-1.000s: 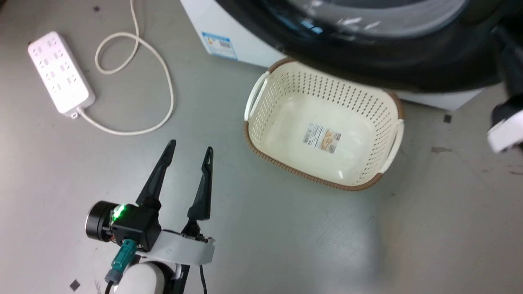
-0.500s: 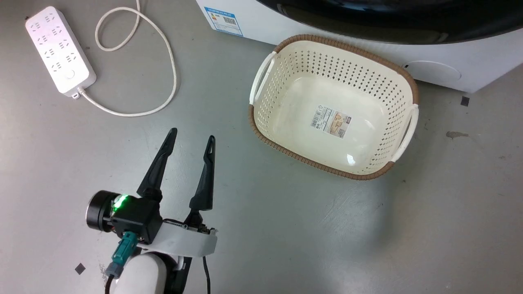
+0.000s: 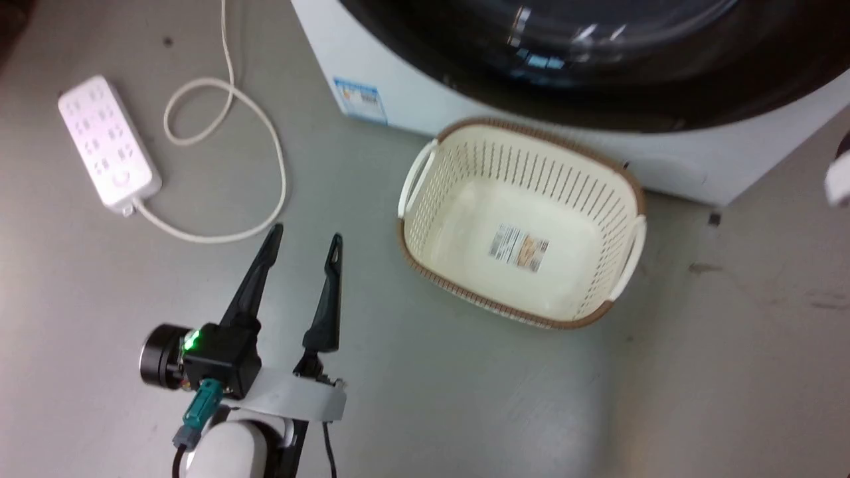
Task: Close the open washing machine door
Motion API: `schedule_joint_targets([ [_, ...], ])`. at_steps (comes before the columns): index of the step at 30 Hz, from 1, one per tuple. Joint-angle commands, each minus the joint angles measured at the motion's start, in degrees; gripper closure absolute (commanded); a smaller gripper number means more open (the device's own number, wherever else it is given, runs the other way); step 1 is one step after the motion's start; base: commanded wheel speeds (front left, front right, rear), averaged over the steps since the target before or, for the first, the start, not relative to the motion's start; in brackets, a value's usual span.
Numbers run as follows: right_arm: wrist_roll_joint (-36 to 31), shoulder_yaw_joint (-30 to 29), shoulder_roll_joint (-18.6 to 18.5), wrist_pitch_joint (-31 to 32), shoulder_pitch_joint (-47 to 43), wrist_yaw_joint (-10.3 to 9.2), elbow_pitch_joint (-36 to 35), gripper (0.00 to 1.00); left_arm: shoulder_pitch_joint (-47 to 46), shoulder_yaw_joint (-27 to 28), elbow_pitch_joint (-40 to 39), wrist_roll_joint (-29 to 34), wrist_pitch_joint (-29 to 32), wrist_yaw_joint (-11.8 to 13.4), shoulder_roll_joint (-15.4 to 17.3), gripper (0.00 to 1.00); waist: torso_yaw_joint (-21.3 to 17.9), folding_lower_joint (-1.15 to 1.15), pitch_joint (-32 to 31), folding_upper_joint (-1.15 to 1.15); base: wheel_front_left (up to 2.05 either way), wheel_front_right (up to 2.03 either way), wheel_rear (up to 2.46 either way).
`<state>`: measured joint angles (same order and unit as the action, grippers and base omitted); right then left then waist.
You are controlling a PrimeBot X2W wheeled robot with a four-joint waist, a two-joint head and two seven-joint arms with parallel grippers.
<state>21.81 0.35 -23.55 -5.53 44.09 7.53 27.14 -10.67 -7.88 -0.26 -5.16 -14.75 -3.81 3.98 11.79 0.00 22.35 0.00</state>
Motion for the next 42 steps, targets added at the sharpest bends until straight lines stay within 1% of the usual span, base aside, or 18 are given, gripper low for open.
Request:
schedule_joint_targets([
  [1, 0.2, 0.3, 0.5, -1.6, -2.9, -0.04, -0.6, 0.56, 1.1, 0.5, 0.7, 0.0, -0.2, -0.3, -0.3, 0.0, -1.8, 0.0, -4.8, 0.0, 0.0, 0.0, 0.0],
  [2, 0.5, 0.3, 1.1, -2.2, -4.6, -0.04, -0.9, 0.0, 1.5, 0.7, 1.2, 0.0, -0.2, -0.4, -0.3, 0.0, -2.3, 0.0, -6.1, 0.0, 0.0, 0.0, 0.0],
  [6, 0.1, 0.4, 2.8, -5.1, -12.1, -0.04, -4.2, 0.0, 3.2, 0.9, 3.5, 1.3, -0.2, -0.1, 0.4, 0.0, -4.1, 0.0, -11.0, 0.0, 0.0, 0.0, 0.0],
  [12, -1.4, -2.4, 7.0, -7.2, -23.1, -0.04, -11.5, 0.0, 5.6, 1.2, 5.4, 1.1, -0.2, 0.0, 0.8, 0.0, -6.8, 0.0, -16.1, 0.0, 0.0, 0.0, 0.0],
  [15, -2.0, -5.4, 10.9, -7.5, -28.4, -0.04, -15.8, 0.0, 6.6, 0.8, 6.3, -0.1, -0.2, -1.0, 1.1, 0.0, -7.8, 0.0, -17.8, 0.0, 0.0, 0.0, 0.0],
  [19, -5.1, -7.6, 15.6, -7.6, -34.9, -0.04, -21.2, 0.0, 7.1, 0.7, 7.0, -0.8, -0.2, -1.3, 1.2, 0.0, -8.5, 0.0, -19.2, 0.0, 0.0, 0.0, 0.0],
  [20, -5.1, -7.6, 15.6, -7.6, -34.9, -0.04, -21.2, 0.0, 7.1, 0.7, 7.0, -0.8, -0.2, -1.3, 1.2, 0.0, -8.5, 0.0, -19.2, 0.0, 0.0, 0.0, 0.0],
  [21, -6.3, -8.5, 17.3, -7.8, -37.8, -0.04, -23.1, 0.0, 7.3, 0.7, 7.2, -1.1, -0.2, -1.3, 1.1, 0.0, -8.8, 0.0, -19.7, 0.0, 0.0, 0.0, 0.0],
  [23, -6.8, -8.6, 18.0, -7.9, -39.1, -0.04, -23.8, 0.0, 7.4, 0.7, 7.3, -1.2, -0.2, -1.3, 1.0, 0.0, -8.9, 0.0, -20.0, 0.0, 0.0, 0.0, 0.0],
  [24, -7.5, -8.4, 19.1, -8.0, -41.5, -0.04, -24.5, 0.0, 7.8, 1.2, 7.5, -1.7, -0.2, -1.0, 0.9, 0.0, -9.2, 0.0, -20.4, 0.0, 0.0, 0.0, 0.0],
  [25, -7.5, -8.4, 19.1, -8.0, -41.5, -0.04, -24.5, 0.0, 7.8, 1.2, 7.5, -1.7, -0.2, -1.0, 0.9, 0.0, -9.2, 0.0, -20.4, 0.0, 0.0, 0.0, 0.0],
  [27, -10.5, -7.7, 19.9, -8.6, -45.2, -0.04, -24.6, 0.0, 8.2, 1.6, 8.1, -1.9, -0.2, -0.3, 0.8, 0.0, -9.3, 0.0, -21.0, 0.0, 0.0, 0.0, 0.0],
  [33, -13.8, -6.7, 20.5, -9.2, -48.1, -0.04, -25.2, 0.0, 8.7, 1.8, 9.5, -1.8, -0.2, 0.5, 0.8, 0.0, -9.1, 0.0, -21.6, 0.0, 0.0, 0.0, 0.0],
  [42, -13.3, -6.1, 20.7, -9.4, -49.1, -0.04, -24.4, 0.0, 9.0, 1.8, 10.4, -2.0, -0.2, 0.6, 1.0, 0.0, -9.2, 0.0, -21.9, 0.0, 0.0, 0.0, 0.0],
])
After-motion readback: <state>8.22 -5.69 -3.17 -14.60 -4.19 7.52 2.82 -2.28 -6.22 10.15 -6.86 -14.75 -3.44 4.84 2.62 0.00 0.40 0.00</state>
